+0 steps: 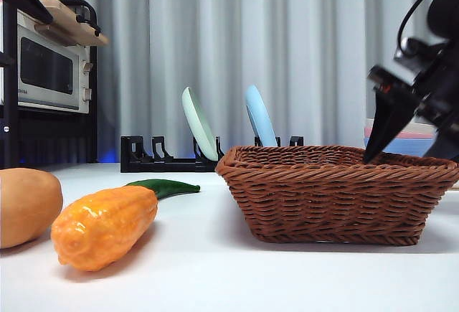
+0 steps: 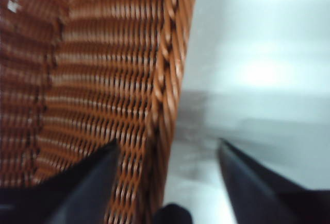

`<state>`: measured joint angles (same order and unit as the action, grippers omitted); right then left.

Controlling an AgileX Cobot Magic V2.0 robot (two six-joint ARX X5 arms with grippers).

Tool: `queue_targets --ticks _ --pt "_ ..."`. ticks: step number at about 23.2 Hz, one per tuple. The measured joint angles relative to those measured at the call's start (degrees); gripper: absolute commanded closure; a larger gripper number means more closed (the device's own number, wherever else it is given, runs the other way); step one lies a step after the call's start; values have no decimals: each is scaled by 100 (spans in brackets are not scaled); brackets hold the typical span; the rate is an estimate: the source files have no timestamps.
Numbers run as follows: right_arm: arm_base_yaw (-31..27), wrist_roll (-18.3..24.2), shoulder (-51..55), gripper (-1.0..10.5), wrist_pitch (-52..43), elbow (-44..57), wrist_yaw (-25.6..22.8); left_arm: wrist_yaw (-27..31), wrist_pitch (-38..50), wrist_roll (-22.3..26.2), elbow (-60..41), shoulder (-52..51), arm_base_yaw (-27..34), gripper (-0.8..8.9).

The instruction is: Pick up the basket,pick up the corn from the table,pick up the potato from the table,pick up the cucumber from the table,put all items into the basket

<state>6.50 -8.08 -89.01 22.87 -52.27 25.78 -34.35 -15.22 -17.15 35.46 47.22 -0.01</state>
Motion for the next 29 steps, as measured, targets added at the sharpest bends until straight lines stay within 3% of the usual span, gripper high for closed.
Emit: queue_targets --ticks 3,9,13,20,25,29 --pt "146 -4 -205 966 -59 -22 85 2 -76 0 2 0 0 436" --pt "186 -216 13 963 26 -33 105 2 -125 0 2 4 -31 436" --pt "175 -219 688 963 120 -33 15 46 37 2 26 256 -404 398" --pt "173 -227 2055 963 247 -33 20 1609 -831 656 1471 1939 -1471 396" --pt "166 -227 2610 963 302 -33 20 2240 -1132 916 2496 3674 -2109 397" --pt "50 -227 2730 963 363 -33 20 2629 -903 1067 2684 4614 -2391 398"
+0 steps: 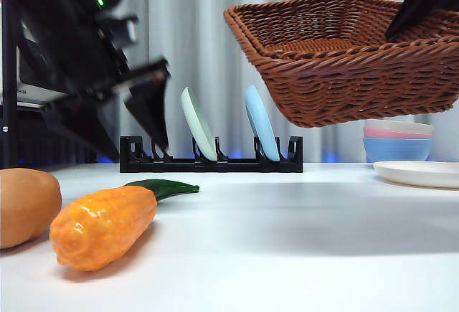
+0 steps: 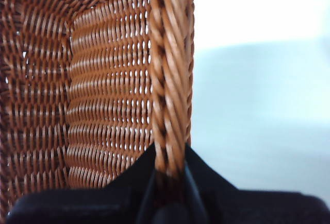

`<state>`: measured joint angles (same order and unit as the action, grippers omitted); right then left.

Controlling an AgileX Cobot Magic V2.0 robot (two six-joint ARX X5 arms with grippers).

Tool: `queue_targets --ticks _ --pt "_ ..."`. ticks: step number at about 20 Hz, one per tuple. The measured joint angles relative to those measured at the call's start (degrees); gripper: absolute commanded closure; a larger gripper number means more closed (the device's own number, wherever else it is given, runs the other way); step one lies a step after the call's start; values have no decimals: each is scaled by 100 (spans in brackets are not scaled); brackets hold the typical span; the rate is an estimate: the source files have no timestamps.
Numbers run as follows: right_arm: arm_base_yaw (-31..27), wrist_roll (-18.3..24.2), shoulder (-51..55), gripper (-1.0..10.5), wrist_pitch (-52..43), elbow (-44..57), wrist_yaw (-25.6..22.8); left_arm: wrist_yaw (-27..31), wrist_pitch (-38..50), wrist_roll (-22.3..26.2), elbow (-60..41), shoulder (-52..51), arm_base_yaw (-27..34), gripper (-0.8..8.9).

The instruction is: Pick up the basket,pick up the corn from the table,pick up the potato from the table,pick up the cucumber from the table,put all items into the basket

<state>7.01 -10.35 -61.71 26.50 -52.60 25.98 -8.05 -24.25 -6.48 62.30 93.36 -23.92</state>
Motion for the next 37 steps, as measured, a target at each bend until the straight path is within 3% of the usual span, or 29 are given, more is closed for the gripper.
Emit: queue_targets --ticks 9,11,12,18,23,27,30,33,37 --pt "-144 4 0 963 70 0 -177 50 514 92 39 807 -63 434" --pt "-144 2 0 963 70 0 -271 50 507 120 39 811 -63 756" --pt "-144 4 0 963 72 0 -280 52 496 199 39 817 -63 814" --pt "-144 2 0 963 46 0 -286 251 730 326 39 702 -63 821" --pt "-144 -81 -39 963 -262 0 -348 501 590 284 293 -817 -63 821" --pt "-136 -310 -348 963 -382 0 -402 247 625 -223 306 -2177 -210 821" --pt "-24 -474 -586 963 -382 0 -396 59 743 -479 306 -2629 -822 821" --pt "170 -671 -719 963 -380 0 -391 129 837 -551 304 -2444 -1578 821" --pt "450 -721 -721 963 -382 0 -391 907 1067 -562 304 -1954 -2468 821"
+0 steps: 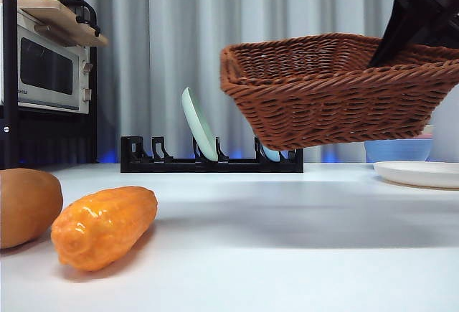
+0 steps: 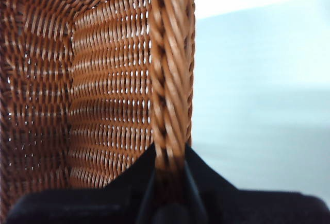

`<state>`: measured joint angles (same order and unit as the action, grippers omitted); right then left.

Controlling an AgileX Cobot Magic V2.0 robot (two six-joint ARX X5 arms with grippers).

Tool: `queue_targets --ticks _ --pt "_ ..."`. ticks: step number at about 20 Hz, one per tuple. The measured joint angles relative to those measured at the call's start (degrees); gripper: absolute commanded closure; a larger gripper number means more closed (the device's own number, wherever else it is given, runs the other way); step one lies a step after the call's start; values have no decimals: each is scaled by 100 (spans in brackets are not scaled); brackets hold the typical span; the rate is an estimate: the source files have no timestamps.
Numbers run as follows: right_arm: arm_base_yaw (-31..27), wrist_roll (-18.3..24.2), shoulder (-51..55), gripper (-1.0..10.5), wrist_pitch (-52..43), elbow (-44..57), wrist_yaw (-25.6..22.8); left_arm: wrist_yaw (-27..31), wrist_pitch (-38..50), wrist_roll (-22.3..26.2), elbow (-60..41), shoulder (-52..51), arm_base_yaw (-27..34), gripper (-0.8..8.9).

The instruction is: Pick up the basket,pick up the corn from the table,pick up the potato from the table,pick up the cucumber from the table,put all items into the basket

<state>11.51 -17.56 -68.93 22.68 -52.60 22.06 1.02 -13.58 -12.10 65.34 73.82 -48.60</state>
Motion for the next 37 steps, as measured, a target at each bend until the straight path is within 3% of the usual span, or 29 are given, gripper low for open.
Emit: queue_targets --ticks 6,7,10,11,17,26,28,32,34,37 --pt "133 -94 0 963 0 0 216 164 232 0 0 883 -378 810" --pt "133 -122 0 963 0 0 323 164 227 0 0 1010 -398 761" --pt "133 -153 0 963 2 0 420 162 55 -2 -4 1207 -398 392" --pt "133 -157 0 963 -2 0 433 162 31 -2 -4 1209 -398 329" --pt "133 -155 0 963 2 0 431 157 4 -2 0 1060 -400 328" --pt "129 -155 0 963 -2 0 409 197 -2271 247 1158 -664 -400 339" --pt "129 -155 0 963 -2 0 409 483 -3139 264 1158 -890 -402 345" --pt "129 -155 0 963 -2 0 409 1652 -5117 92 1003 -944 -402 345" --pt "129 -155 0 963 -2 0 409 2026 -5477 -186 702 -944 -402 345" --pt "129 -153 0 963 -2 0 407 2096 -5311 -562 87 -944 -332 345"
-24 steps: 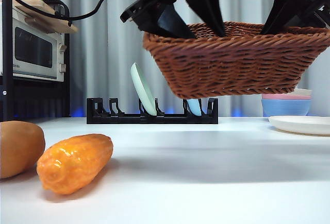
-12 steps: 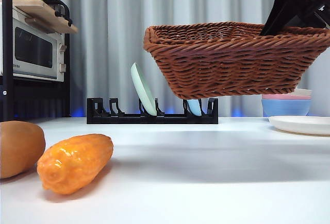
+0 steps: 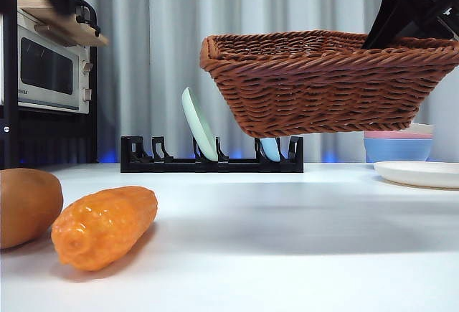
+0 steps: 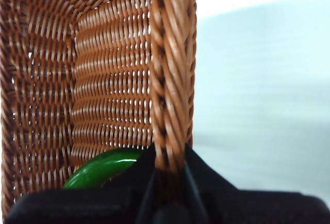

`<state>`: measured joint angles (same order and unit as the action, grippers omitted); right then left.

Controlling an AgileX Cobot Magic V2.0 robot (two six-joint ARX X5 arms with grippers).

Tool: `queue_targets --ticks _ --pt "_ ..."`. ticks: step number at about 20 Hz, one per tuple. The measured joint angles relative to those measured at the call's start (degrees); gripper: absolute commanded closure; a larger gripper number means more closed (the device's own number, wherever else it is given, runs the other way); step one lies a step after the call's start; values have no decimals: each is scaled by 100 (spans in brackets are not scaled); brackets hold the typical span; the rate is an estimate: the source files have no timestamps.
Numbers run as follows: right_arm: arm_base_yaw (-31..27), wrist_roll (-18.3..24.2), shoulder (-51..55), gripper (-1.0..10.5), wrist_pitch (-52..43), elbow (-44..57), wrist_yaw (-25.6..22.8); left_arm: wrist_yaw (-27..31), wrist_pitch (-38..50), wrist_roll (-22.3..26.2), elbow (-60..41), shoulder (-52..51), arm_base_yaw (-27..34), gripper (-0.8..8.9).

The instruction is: Pick up the basket,pick up the corn from the table,pick up the potato from the table,pick up the cucumber from the table,put all items into the basket

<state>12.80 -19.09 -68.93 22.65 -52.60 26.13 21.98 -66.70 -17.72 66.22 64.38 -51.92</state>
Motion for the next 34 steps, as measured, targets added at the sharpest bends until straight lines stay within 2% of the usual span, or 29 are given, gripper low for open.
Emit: queue_targets --ticks 3,8,12,17,20,21,23,24,30,32,34 --pt "0 2 0 963 0 0 0 -345 437 -199 -702 2 415 345" --pt "-2 50 0 963 0 0 0 -1674 1698 -151 -1633 111 1613 345" --pt "-2 68 0 963 0 0 0 -1773 1934 79 -1790 490 2234 345" --pt "-2 68 0 963 0 0 0 -2264 2352 299 -1790 1045 2404 345" --pt "-2 68 0 963 0 0 0 -2277 2505 345 -1790 1366 2406 351" --pt "-2 68 0 963 0 0 0 -2277 2540 358 -1790 1419 2409 420" --pt "-2 68 0 963 0 0 0 -2277 2568 422 -1790 1495 2413 721" --pt "-2 68 0 963 0 0 0 -2277 2577 474 -1790 1526 2413 841" --pt "-2 68 0 963 0 0 0 -2413 2391 922 -1764 1482 2413 822" --pt "-2 68 0 963 0 0 -2 -2841 1709 1172 -1565 1207 2415 822" --pt "-2 68 0 963 0 0 0 -3648 1174 1412 -1021 702 2415 822"
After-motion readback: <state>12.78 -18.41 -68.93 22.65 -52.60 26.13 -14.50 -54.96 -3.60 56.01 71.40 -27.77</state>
